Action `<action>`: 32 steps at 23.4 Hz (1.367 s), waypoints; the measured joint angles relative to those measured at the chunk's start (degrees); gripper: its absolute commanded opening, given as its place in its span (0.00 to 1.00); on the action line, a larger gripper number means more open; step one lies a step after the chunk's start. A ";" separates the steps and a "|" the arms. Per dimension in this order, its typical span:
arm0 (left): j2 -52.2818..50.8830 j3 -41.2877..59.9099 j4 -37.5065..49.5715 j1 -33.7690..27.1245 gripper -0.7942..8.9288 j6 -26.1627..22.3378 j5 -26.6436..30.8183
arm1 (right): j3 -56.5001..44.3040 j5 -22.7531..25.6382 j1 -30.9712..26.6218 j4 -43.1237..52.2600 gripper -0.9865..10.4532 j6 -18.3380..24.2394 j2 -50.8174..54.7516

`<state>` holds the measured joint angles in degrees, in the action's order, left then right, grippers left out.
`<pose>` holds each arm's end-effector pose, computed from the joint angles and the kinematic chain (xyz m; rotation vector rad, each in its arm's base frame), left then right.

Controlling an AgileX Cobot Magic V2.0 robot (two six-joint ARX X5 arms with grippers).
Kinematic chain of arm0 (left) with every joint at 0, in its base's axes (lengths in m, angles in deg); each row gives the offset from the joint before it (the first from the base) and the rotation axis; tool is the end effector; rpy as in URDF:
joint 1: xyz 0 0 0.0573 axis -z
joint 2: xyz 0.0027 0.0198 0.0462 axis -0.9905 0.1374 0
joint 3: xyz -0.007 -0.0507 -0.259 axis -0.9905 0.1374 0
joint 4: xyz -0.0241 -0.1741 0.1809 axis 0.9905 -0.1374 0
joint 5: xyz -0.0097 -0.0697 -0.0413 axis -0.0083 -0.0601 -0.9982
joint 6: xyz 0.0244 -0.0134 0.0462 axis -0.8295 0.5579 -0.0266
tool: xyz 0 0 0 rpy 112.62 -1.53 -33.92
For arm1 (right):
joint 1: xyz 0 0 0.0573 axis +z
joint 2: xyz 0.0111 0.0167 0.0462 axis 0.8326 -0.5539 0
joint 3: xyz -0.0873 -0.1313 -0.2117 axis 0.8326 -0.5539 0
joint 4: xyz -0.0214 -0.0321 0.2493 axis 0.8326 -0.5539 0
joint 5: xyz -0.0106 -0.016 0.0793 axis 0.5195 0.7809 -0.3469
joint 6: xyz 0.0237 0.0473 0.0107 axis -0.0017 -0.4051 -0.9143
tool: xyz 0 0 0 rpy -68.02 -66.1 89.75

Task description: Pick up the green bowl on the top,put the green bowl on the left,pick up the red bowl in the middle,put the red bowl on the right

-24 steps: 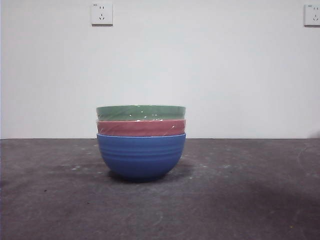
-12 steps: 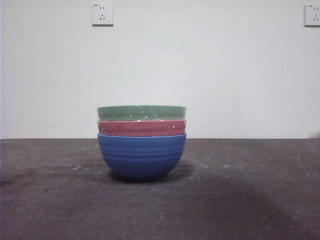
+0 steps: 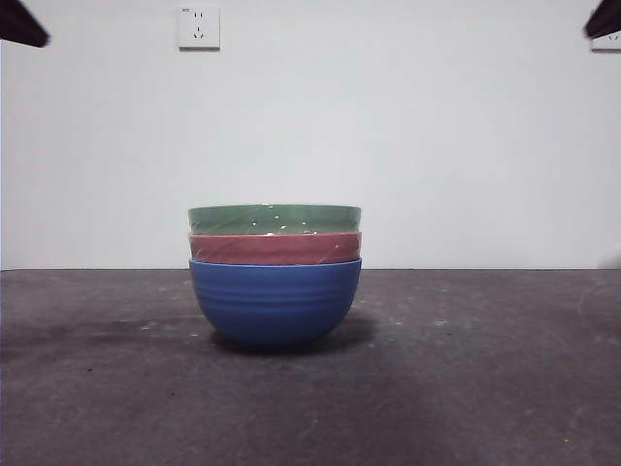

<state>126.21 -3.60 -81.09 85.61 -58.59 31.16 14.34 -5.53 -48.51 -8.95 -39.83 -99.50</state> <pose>0.1690 -0.0261 0.3063 -0.2156 0.4974 -0.5981 0.1663 0.0322 0.3141 0.0881 0.4393 0.4407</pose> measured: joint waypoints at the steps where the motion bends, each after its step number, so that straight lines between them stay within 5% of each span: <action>1: 1.92 -1.55 -1.36 0.11 0.07 -1.07 -1.38 | 1.33 -1.62 0.00 -1.57 0.08 1.44 -1.92; 8: 10.93 -8.33 -7.74 3.34 0.09 -6.95 -3.54 | 4.13 -7.82 0.00 -5.55 0.12 7.50 -9.51; 10: 12.15 -8.59 -7.98 4.68 0.21 -7.67 -3.45 | 4.13 -8.00 0.00 -5.73 0.23 8.09 -10.21; 12: 13.25 -8.61 -7.91 6.69 0.44 -8.09 -2.60 | 4.13 -8.02 0.00 -5.57 0.30 8.24 -10.32; 18: 21.07 -14.23 -10.01 16.46 0.44 -10.21 -0.74 | 4.17 -8.04 0.00 -4.72 0.30 8.17 -10.29; 24: 34.47 -28.63 -21.42 28.04 0.44 -21.22 12.17 | 4.17 -8.07 0.00 -4.76 0.30 8.07 -10.29; 32: 43.74 -31.87 -21.79 32.30 0.44 -26.71 17.64 | 4.17 -8.13 0.00 -4.79 0.30 8.04 -10.27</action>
<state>169.95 -35.47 -102.89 117.92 -85.30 48.79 18.52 -13.67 -48.51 -13.73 -31.78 -109.77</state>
